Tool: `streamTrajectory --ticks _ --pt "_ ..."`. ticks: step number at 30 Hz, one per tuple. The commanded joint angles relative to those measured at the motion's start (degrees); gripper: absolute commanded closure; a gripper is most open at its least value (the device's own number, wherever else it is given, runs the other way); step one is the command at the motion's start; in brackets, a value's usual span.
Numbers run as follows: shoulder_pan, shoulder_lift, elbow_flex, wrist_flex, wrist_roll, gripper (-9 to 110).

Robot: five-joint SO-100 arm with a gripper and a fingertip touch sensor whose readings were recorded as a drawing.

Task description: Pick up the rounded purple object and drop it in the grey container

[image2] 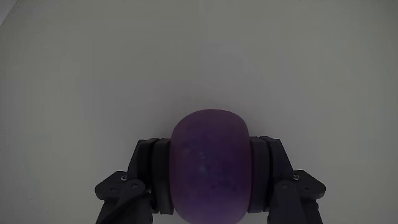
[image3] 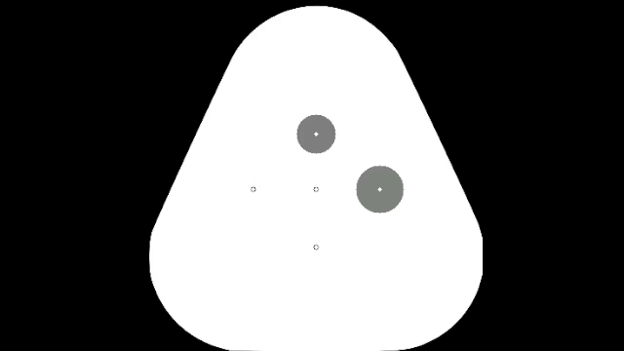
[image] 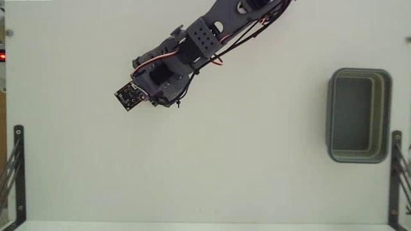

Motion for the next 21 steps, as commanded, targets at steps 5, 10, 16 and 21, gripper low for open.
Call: streamTrajectory --ticks 5,10,16,21 --pt "0.02 0.30 0.56 -0.01 0.35 40" --pt "0.02 0.30 0.56 -0.01 0.35 42" --pt "0.02 0.30 0.56 -0.01 0.35 43" --pt "0.02 0.30 0.56 -0.01 0.35 43"
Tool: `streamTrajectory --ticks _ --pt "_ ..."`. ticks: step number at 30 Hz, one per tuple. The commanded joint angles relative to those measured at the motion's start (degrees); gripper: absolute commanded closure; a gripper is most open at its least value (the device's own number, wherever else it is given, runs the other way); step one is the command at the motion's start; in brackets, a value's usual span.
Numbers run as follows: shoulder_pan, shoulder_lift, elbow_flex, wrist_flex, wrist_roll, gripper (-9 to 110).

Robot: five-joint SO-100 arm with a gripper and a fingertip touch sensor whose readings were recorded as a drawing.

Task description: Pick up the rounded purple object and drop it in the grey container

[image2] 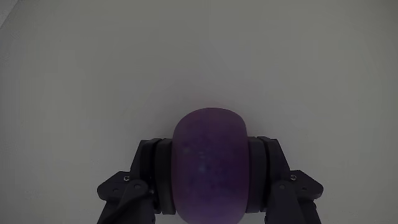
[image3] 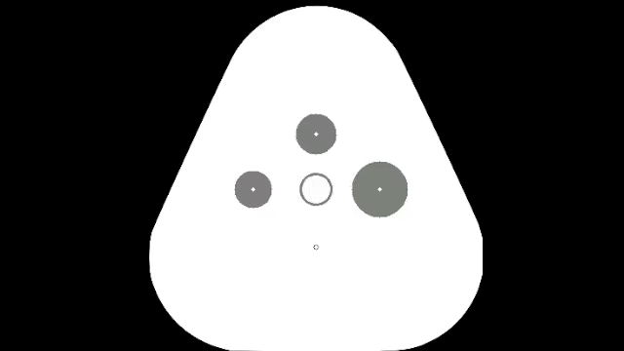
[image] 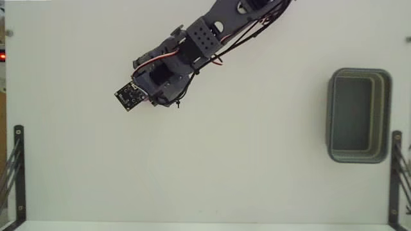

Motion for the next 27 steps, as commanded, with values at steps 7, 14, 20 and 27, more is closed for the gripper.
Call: streamTrajectory --ticks 7,14,20,27 --pt "0.02 0.30 0.56 -0.01 0.35 44" --pt "0.02 0.30 0.56 -0.01 0.35 46" --pt "0.02 0.30 0.56 -0.01 0.35 48" --pt "0.02 0.30 0.56 -0.01 0.35 48"
